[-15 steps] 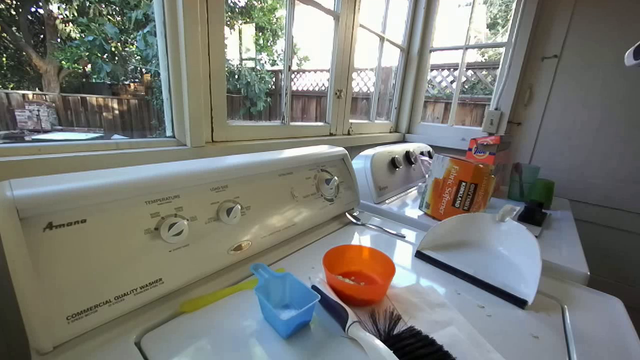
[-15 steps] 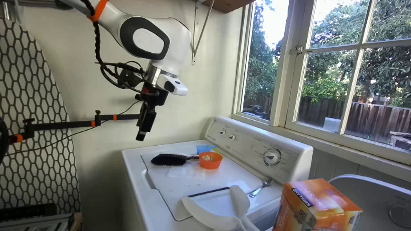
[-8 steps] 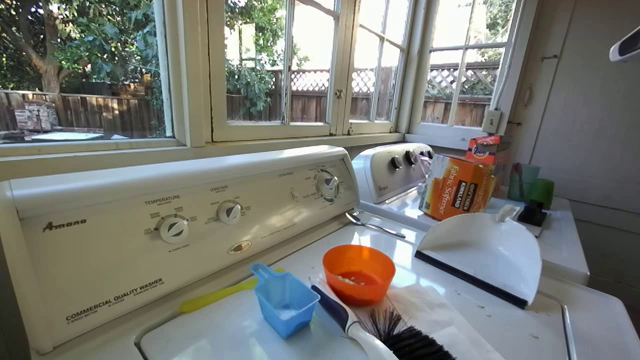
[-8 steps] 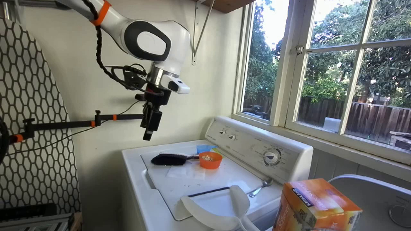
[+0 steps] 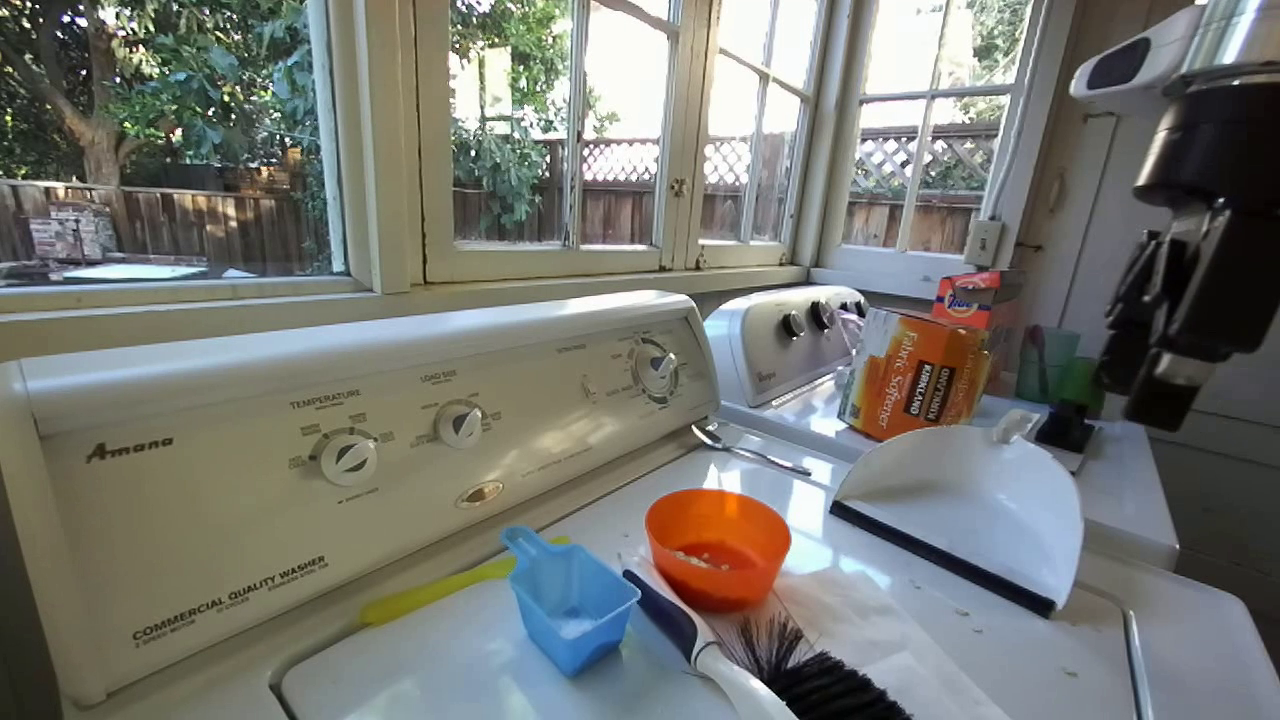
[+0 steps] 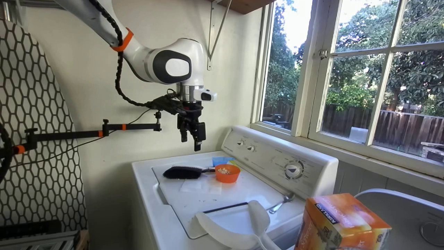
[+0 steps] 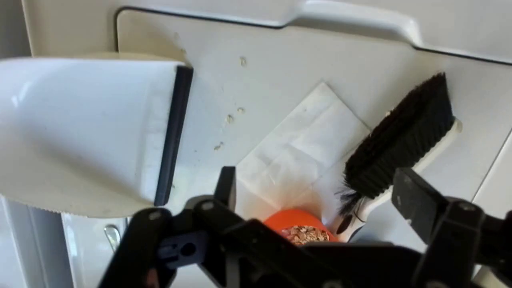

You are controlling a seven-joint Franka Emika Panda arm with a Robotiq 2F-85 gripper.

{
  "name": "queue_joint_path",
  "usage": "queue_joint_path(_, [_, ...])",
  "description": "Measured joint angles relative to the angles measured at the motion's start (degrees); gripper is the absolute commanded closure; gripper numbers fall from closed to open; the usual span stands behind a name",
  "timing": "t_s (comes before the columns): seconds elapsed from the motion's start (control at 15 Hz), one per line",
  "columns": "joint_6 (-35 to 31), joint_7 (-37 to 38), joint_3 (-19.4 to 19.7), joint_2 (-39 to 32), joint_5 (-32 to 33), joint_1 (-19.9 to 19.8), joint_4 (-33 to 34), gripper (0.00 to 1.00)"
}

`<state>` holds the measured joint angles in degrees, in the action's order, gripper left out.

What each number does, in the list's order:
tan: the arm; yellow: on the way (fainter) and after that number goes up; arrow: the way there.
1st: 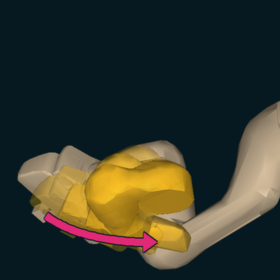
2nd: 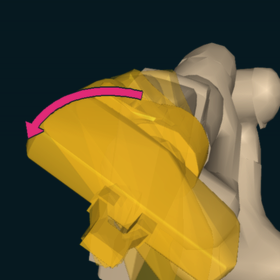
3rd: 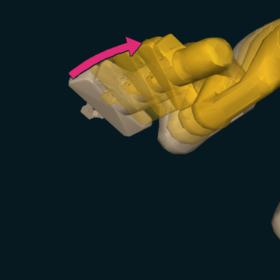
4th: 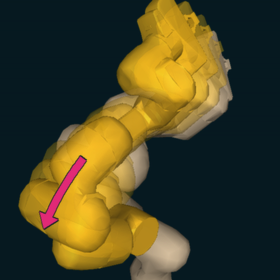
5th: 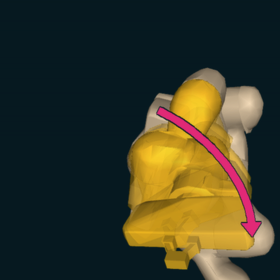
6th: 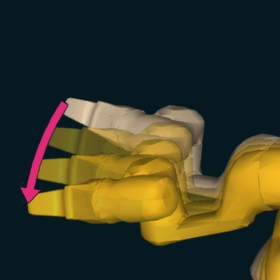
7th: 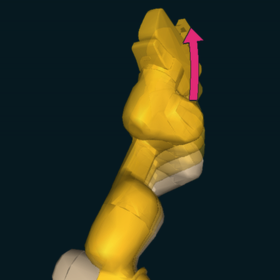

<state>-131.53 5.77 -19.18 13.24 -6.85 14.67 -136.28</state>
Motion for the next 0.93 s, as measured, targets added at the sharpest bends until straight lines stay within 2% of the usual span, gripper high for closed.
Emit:
queue_joint_path(0.2, [-3.5,-2.3,-0.1,-5.7,3.2,0.3,3.7,0.0])
queue_joint_path(0.47, [-4.7,-5.4,0.0,-13.6,5.7,0.7,10.7,0.0])
queue_joint_path(0.8, [-4.5,-5.9,0.0,-23.3,6.3,1.9,20.6,0.0])
queue_joint_path(0.93, [-2.9,-9.4,-0.6,-27.2,4.8,2.4,24.7,0.0])
